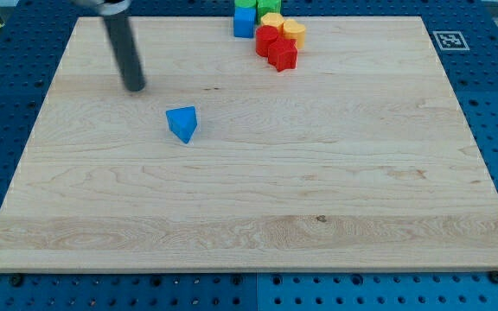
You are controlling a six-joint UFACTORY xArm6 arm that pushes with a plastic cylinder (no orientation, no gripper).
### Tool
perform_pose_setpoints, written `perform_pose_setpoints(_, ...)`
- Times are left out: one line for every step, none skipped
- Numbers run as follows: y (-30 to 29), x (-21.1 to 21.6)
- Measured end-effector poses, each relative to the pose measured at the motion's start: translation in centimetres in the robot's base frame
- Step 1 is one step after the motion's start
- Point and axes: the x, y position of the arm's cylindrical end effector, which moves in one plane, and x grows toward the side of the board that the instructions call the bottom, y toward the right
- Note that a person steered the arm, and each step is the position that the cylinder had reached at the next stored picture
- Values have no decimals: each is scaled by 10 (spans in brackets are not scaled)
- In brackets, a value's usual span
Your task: Touch below to the blue triangle
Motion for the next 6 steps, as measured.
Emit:
perform_pose_setpoints(-18,68)
perform_pose_setpoints(8,67)
perform_pose_setpoints(49,40)
perform_pose_setpoints(69,54)
perform_pose_setpoints(80,84)
perform_pose_setpoints(106,84)
